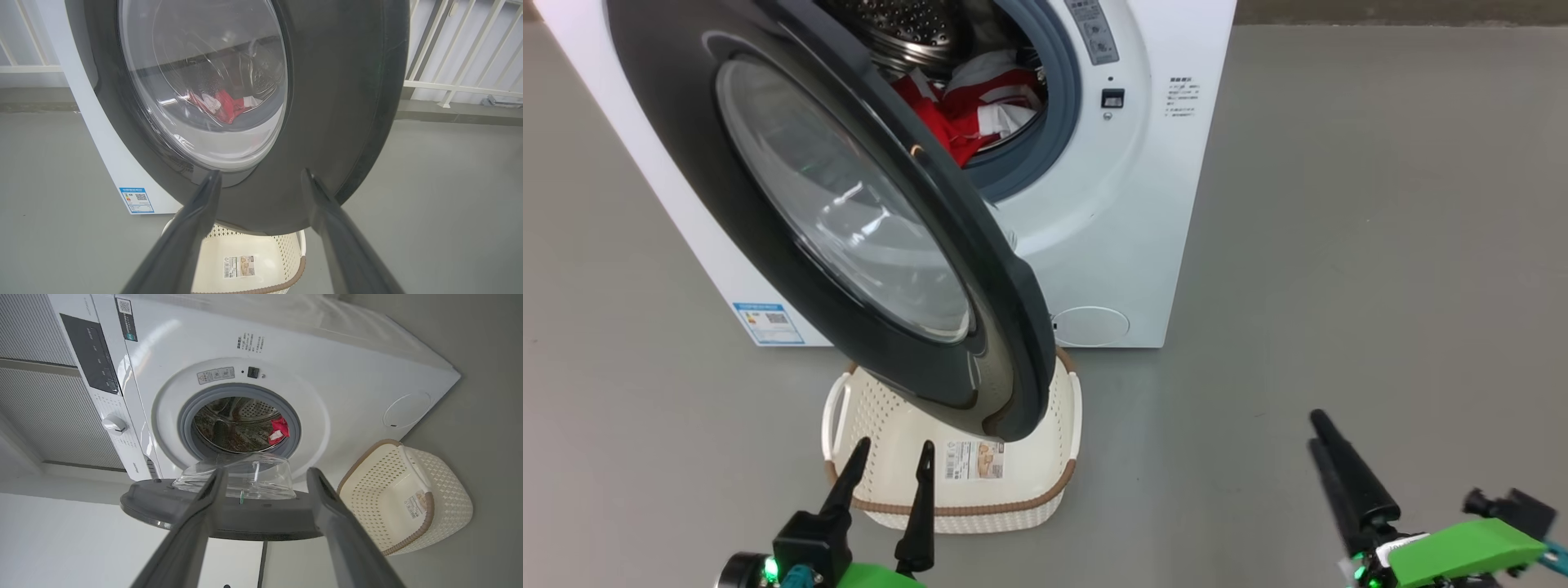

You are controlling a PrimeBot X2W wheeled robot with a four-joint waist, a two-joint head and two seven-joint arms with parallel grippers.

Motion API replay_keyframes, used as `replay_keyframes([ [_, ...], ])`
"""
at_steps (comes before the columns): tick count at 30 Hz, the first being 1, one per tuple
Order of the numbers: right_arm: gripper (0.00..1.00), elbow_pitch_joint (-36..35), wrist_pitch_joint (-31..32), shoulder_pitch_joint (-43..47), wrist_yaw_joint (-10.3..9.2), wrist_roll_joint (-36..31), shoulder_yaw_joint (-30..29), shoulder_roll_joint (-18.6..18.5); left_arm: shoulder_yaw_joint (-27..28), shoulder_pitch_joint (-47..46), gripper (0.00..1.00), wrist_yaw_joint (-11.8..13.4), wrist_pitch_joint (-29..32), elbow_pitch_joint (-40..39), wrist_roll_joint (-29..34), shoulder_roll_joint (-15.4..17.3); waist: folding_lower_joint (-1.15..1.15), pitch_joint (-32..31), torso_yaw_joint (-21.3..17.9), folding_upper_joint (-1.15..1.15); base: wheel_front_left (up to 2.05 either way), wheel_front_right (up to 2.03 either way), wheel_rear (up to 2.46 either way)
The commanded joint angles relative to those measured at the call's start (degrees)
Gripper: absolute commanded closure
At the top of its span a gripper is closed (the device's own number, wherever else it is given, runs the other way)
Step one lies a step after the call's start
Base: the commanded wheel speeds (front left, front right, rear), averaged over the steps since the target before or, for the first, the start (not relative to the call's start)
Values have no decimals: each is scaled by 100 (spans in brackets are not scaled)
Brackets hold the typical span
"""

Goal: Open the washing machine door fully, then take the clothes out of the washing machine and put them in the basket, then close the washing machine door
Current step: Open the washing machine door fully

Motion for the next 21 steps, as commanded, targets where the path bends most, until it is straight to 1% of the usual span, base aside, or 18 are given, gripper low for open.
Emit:
replay_keyframes([
  [1,0,-172,-283,-90,40,-403,79,-118,212,-26,0,-13,-45,-110,65,60,0,-43,-39,0,0,0,0],
  [3,0,-116,-673,-96,40,-1040,112,-270,217,-3,0,-13,-45,-103,64,59,0,-68,-54,0,0,0,0],
  [6,0,-41,-1172,-148,40,-1819,183,-390,230,29,0,-15,-45,-97,62,58,0,-115,-77,0,0,0,0],
  [9,0,14,-1562,-193,40,-2551,238,-485,248,60,0,-14,-45,-101,66,65,0,-159,-97,0,0,0,0],
  [11,0,71,-1748,-213,40,-3166,239,-548,266,71,0,-15,-45,-107,64,76,0,-177,-107,0,0,0,0],
  [13,0,87,-1860,-227,40,-3714,171,-532,281,82,0,-8,-45,-118,66,79,0,-192,-115,0,0,0,0],
  [16,0,105,-1958,-229,40,-4712,-27,-468,301,106,0,5,-45,-134,69,82,0,-218,-132,0,0,0,0],
  [19,0,86,-1994,-190,40,-5731,-252,-343,314,134,0,13,-45,-140,69,82,0,-242,-141,0,0,0,0],
  [21,0,92,-2000,-138,40,-6297,-378,-246,317,150,0,17,-45,-142,65,81,0,-255,-142,0,0,0,0],
])
